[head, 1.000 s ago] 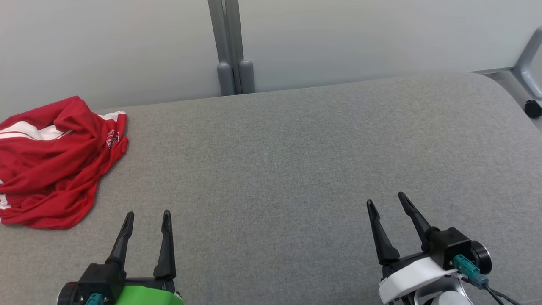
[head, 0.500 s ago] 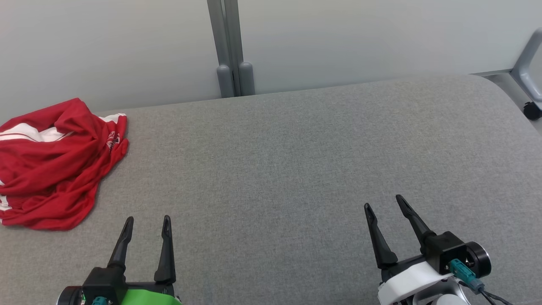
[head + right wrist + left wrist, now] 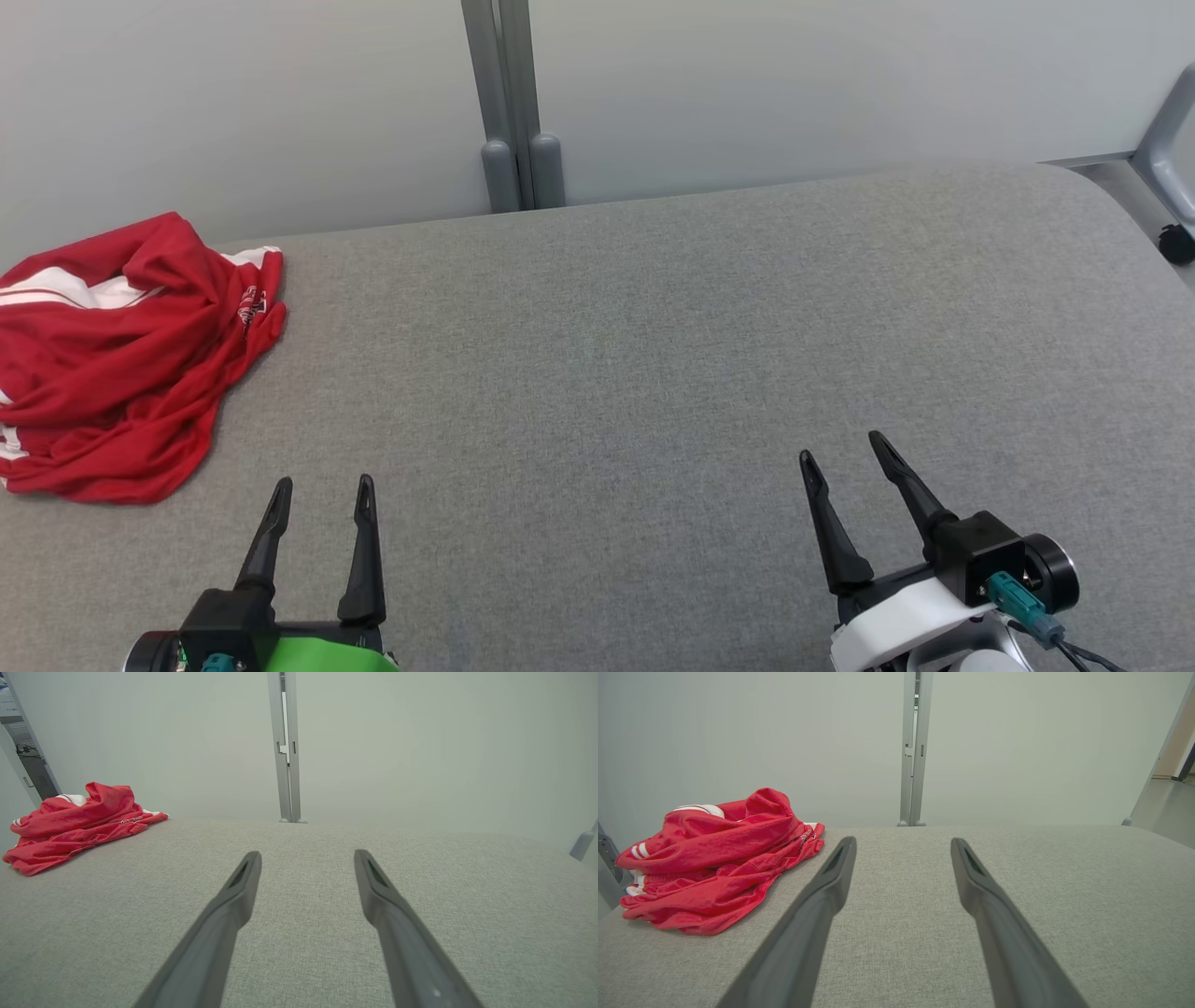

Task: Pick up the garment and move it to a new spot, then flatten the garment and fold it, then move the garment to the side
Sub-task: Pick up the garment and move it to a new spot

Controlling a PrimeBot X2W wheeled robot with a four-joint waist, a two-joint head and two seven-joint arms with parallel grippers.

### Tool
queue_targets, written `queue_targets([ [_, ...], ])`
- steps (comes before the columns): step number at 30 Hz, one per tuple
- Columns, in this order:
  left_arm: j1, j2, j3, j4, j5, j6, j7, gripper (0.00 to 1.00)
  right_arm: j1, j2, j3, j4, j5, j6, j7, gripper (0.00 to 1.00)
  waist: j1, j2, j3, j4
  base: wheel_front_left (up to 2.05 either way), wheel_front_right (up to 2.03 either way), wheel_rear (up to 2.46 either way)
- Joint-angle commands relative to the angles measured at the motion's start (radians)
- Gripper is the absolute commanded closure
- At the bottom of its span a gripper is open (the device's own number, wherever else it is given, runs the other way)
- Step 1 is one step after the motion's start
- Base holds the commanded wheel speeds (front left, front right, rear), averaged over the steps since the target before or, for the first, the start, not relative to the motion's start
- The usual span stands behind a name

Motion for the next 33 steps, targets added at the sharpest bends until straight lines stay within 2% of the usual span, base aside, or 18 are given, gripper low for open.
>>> queue_targets([
  [1,-0.001,0.007,0.004,0.000,0.004,-0.003,-0.004,0.00,0.003,-0.003,0.000,0.002,0.001,0.000,-0.003,0.00,0.0000,0.0000,0.001,0.001,0.00,0.00,0.00],
  [6,-0.006,0.007,0.001,0.003,0.009,0.000,-0.004,0.00,0.006,-0.003,0.001,0.002,-0.002,0.000,-0.003,0.00,0.0000,0.0000,0.002,0.010,0.00,0.00,0.00],
  [11,-0.010,0.007,-0.003,0.005,0.010,-0.001,-0.003,0.00,0.015,-0.003,0.003,-0.002,-0.005,0.000,-0.003,0.00,0.0000,0.0000,0.003,0.052,0.00,0.00,0.00],
  [33,0.035,0.006,0.001,-0.029,0.021,0.013,-0.002,0.00,0.050,-0.003,0.010,-0.010,0.002,0.000,-0.003,0.00,0.0000,0.0000,0.002,0.356,0.00,0.00,0.00],
])
